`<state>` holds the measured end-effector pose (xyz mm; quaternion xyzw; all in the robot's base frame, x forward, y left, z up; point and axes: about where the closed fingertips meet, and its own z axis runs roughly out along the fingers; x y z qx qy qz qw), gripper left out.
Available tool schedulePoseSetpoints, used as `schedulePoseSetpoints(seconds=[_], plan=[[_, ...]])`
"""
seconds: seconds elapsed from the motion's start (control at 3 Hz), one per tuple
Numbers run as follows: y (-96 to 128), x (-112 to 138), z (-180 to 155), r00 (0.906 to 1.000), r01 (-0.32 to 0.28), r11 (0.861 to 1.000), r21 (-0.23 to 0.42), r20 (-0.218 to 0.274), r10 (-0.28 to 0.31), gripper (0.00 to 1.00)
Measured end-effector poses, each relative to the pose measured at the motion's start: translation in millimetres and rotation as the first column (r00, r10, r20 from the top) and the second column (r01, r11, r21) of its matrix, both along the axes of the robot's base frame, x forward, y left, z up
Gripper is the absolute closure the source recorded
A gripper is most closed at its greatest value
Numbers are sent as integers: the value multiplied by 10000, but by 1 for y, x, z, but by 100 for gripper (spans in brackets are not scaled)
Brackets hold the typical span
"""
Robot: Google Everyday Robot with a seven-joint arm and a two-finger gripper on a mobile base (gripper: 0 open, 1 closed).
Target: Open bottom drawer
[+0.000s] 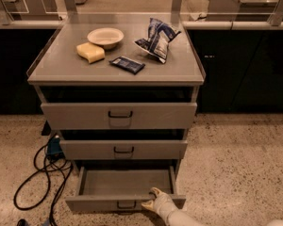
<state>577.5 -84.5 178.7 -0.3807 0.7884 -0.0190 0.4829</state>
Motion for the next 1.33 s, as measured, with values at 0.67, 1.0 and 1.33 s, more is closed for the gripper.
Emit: schedulePoseSetpoints(seconds=[0.67, 1.0, 1.33], plan=[[1, -19, 2, 9997, 160, 9999, 20, 184, -160, 81], [1, -19, 2, 9997, 160, 9999, 20, 184, -160, 58], [1, -19, 2, 9997, 159, 9999, 20, 184, -160, 35]])
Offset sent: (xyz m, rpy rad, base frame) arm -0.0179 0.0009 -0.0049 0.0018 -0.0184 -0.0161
